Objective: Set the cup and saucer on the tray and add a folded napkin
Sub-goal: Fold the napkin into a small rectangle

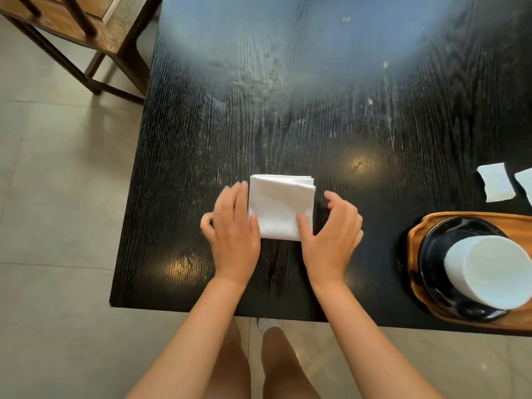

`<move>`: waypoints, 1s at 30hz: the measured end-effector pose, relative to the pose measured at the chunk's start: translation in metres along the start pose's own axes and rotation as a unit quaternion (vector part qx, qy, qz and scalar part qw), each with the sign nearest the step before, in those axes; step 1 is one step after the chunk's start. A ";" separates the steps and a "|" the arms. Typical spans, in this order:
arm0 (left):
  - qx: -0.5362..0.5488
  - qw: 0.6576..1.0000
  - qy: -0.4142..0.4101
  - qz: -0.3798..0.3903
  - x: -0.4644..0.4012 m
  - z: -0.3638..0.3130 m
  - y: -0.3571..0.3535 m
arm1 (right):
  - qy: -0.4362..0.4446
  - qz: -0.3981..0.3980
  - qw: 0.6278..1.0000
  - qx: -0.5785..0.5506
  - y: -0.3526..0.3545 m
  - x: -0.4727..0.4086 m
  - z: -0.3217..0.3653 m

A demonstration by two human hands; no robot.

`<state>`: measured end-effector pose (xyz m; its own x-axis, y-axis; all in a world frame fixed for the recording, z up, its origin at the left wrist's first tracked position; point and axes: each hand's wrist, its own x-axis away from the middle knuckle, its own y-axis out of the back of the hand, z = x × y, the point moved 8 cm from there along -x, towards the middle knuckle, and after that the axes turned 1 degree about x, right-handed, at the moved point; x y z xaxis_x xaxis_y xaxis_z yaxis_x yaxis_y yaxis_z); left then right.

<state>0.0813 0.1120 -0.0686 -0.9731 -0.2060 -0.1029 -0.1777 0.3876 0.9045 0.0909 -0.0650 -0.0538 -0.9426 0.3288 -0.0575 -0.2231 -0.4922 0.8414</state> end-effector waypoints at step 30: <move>0.190 0.965 0.153 0.098 -0.018 -0.002 0.006 | 0.300 0.210 0.904 0.218 -0.057 -0.010 0.028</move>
<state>0.0982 0.1163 -0.0606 -0.9154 -0.3281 0.2334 -0.0925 0.7356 0.6711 0.1200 -0.0179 -0.0860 -0.9154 -0.3753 0.1455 0.1821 -0.0639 0.9812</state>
